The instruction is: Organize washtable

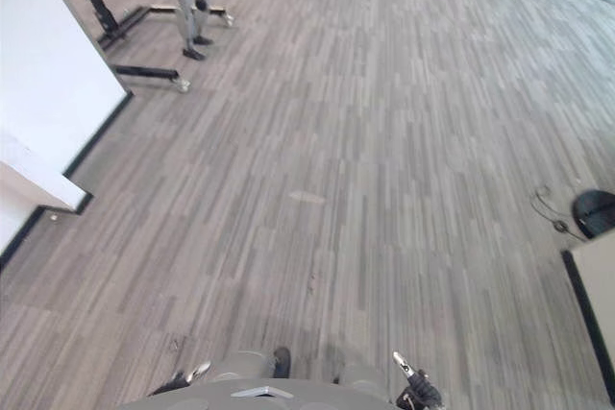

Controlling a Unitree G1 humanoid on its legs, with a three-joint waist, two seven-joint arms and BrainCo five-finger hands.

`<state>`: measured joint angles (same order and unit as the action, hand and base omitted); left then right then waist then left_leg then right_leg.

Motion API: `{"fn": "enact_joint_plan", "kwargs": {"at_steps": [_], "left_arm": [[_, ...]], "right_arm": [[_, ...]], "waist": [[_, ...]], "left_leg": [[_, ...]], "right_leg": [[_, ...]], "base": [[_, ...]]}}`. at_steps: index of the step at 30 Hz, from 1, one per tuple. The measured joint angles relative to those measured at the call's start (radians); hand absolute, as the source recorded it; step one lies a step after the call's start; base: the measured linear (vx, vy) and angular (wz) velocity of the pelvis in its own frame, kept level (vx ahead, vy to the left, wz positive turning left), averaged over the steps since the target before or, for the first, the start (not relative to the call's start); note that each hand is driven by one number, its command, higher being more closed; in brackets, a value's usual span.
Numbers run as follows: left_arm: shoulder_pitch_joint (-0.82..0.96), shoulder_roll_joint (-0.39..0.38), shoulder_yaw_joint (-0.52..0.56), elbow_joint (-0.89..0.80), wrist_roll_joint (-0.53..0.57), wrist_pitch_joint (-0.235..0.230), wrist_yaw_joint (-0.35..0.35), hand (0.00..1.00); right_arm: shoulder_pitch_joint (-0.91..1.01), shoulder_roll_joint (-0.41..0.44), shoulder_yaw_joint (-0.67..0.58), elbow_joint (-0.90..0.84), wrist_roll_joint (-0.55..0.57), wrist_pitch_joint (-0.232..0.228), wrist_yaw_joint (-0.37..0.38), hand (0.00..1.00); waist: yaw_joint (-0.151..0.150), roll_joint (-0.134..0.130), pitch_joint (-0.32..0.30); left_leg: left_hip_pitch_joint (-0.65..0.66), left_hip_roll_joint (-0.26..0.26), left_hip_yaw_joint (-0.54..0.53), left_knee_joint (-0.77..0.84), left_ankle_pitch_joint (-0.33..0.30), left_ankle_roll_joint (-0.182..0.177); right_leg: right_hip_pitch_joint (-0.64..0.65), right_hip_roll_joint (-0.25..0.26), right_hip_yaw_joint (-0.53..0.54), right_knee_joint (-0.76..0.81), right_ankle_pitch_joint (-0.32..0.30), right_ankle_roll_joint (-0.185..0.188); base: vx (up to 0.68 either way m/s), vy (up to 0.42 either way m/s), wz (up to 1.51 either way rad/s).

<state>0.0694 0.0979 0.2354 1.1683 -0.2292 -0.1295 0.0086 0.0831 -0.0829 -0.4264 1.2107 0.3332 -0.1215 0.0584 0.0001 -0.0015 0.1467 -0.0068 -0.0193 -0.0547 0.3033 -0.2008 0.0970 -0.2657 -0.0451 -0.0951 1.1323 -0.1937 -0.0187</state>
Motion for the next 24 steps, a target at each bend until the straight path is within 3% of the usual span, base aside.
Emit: {"fn": "enact_joint_plan", "kwargs": {"at_steps": [1,2,3,4,5,7,8,9,10,11,12,14,15,17,19,21,22,23,24], "left_arm": [[-0.031,-0.015,0.001,-0.023,-0.001,-0.008,0.003,0.0],[-0.047,-0.018,0.001,-0.031,-0.001,-0.01,0.004,0.0],[-0.067,-0.025,-0.003,-0.042,-0.001,-0.015,0.005,0.0],[-0.068,-0.027,-0.012,-0.061,-0.001,-0.026,0.005,0.0],[-0.057,-0.043,0.0,-0.075,-0.001,-0.029,0.007,0.0],[-0.022,-0.068,0.003,-0.069,0.001,-0.025,0.011,0.0],[-0.025,-0.091,0.02,-0.072,0.003,-0.024,0.007,0.0],[-0.033,-0.104,0.042,-0.073,0.003,-0.023,0.005,0.0],[-0.034,-0.127,0.072,-0.084,0.003,-0.024,0.003,0.0],[-0.02,-0.128,0.082,-0.101,0.002,-0.024,0.001,0.0],[-0.015,-0.12,0.081,-0.107,0.002,-0.024,0.001,0.0],[0.003,-0.085,0.079,-0.087,0.002,-0.027,-0.002,0.0],[0.007,-0.078,0.08,-0.074,0.002,-0.028,-0.002,0.0],[0.013,-0.055,0.08,-0.067,-0.018,-0.031,0.001,0.0],[0.016,-0.031,0.076,-0.027,-0.026,-0.03,0.005,0.0],[0.046,-0.017,0.065,0.01,-0.026,-0.027,0.006,0.0],[0.05,-0.014,0.056,0.019,-0.026,-0.023,0.008,0.0],[0.051,0.008,0.024,0.039,-0.028,-0.022,0.012,0.0],[0.045,0.021,-0.002,0.046,-0.027,-0.022,0.012,0.0]], "right_arm": [[0.004,-0.003,0.007,-0.03,0.0,-0.001,0.002,0.0],[0.007,0.0,0.016,-0.036,0.0,-0.001,0.001,0.0],[0.023,0.01,0.032,-0.035,0.0,0.0,0.001,0.0],[0.039,0.027,0.035,-0.026,0.0,0.004,0.0,0.0],[0.063,0.039,0.069,-0.027,0.002,0.01,-0.008,0.0],[0.084,0.026,0.079,-0.031,0.0,0.012,-0.014,0.0],[0.077,0.011,0.079,-0.034,0.0,0.014,-0.016,0.0],[0.073,0.005,0.08,-0.037,0.0,0.014,-0.015,0.0],[0.072,-0.012,0.085,-0.042,0.0,0.015,-0.017,0.0],[0.065,-0.021,0.113,-0.042,0.001,0.014,-0.019,0.0],[0.061,-0.024,0.117,-0.042,0.001,0.014,-0.018,0.0],[0.031,-0.009,0.104,-0.031,0.002,0.013,-0.02,0.0],[0.019,-0.005,0.096,-0.027,0.002,0.013,-0.02,0.0],[-0.015,0.006,0.076,-0.024,0.002,0.011,-0.021,0.0],[-0.035,0.013,0.072,-0.023,0.003,-0.004,-0.029,0.0],[-0.026,0.017,0.073,-0.023,0.003,-0.008,-0.029,0.0],[-0.018,0.022,0.069,-0.015,0.003,-0.007,-0.031,0.0],[-0.014,0.033,0.068,0.013,0.003,-0.004,-0.031,0.0],[-0.011,0.038,0.056,0.014,0.017,-0.002,-0.03,0.0]], "waist": [[-0.007,0.028,0.007],[-0.012,0.018,0.012],[-0.024,-0.001,0.005],[-0.02,-0.047,-0.004],[-0.018,-0.069,-0.019],[-0.019,-0.034,-0.067],[-0.023,-0.005,-0.075],[-0.024,0.008,-0.071],[-0.013,0.026,-0.064],[-0.006,0.038,-0.065],[-0.006,0.037,-0.063],[-0.001,0.013,-0.059],[0.004,0.01,-0.057],[0.021,0.004,-0.049],[0.023,0.003,-0.049],[0.03,-0.004,-0.06],[0.027,-0.016,-0.063],[0.019,-0.04,-0.07],[0.016,-0.047,-0.068]], "left_leg": [[0.058,0.031,-0.015,-0.028,-0.038,-0.022],[0.08,0.036,-0.013,-0.038,-0.047,-0.026],[0.112,0.038,-0.012,-0.055,-0.098,-0.056],[0.143,0.019,-0.027,-0.063,-0.13,-0.068],[0.198,0.029,-0.043,-0.065,-0.186,-0.082],[0.228,0.085,-0.06,-0.03,-0.212,-0.106],[0.136,0.119,-0.06,0.208,-0.194,-0.139],[0.077,0.132,-0.059,0.353,-0.165,-0.186],[-0.024,0.154,-0.06,0.613,-0.087,-0.283],[-0.107,0.169,-0.035,0.805,-0.054,-0.31],[-0.135,0.183,-0.008,0.855,-0.052,-0.294],[-0.251,0.225,0.112,0.797,-0.1,-0.188],[-0.275,0.221,0.126,0.728,-0.112,-0.177],[-0.318,0.198,0.12,0.438,-0.109,-0.187],[-0.309,0.172,0.054,0.077,-0.009,-0.192],[-0.305,0.137,0.058,0.129,0.109,-0.192],[-0.297,0.122,0.066,0.149,0.114,-0.177],[-0.288,0.088,0.083,0.158,0.094,-0.155],[-0.277,0.076,0.09,0.155,0.088,-0.145]], "right_leg": [[-0.077,0.014,-0.002,-0.164,-0.022,0.018],[-0.089,0.001,-0.007,-0.289,-0.02,0.035],[-0.093,-0.04,-0.029,-0.59,0.022,0.095],[-0.093,-0.077,-0.021,-0.742,0.059,0.108],[-0.094,-0.08,-0.018,-0.721,0.148,0.086],[-0.095,-0.029,-0.034,-0.646,0.107,0.03],[-0.058,-0.001,-0.069,-0.638,0.051,0.018],[-0.033,0.011,-0.08,-0.646,0.037,0.018],[0.028,0.046,-0.088,-0.672,0.011,0.004],[0.101,0.069,-0.089,-0.699,-0.011,-0.012],[0.142,0.075,-0.089,-0.718,-0.018,-0.016],[0.288,0.073,-0.068,-0.821,-0.028,-0.022],[0.314,0.07,-0.053,-0.844,-0.026,-0.019],[0.37,0.053,-0.017,-0.884,-0.034,0.007],[0.424,0.024,0.011,-0.907,-0.081,0.047],[0.47,-0.039,0.068,-0.861,-0.168,0.094],[0.472,-0.055,0.079,-0.836,-0.173,0.101],[0.428,-0.089,0.082,-0.735,-0.149,0.111],[0.402,-0.102,0.087,-0.674,-0.126,0.111]], "base": [[-0.35,0.047,0.45],[-0.48,0.044,0.76],[-0.47,0.019,0.78],[-0.13,-0.159,0.79],[0.32,-0.282,0.44],[0.71,-0.308,0.25],[0.65,-0.239,0.23],[0.73,-0.242,0.21],[0.63,-0.155,0.04],[0.62,-0.12,-0.04],[0.6,-0.114,-0.12],[0.28,-0.082,-0.19],[-0.11,-0.047,-0.48],[-0.23,-0.043,-0.63],[-0.15,0.029,-0.73],[0.37,0.268,-0.78],[0.56,0.344,-0.29],[0.42,0.269,0.01],[0.47,0.314,0.13]]}}
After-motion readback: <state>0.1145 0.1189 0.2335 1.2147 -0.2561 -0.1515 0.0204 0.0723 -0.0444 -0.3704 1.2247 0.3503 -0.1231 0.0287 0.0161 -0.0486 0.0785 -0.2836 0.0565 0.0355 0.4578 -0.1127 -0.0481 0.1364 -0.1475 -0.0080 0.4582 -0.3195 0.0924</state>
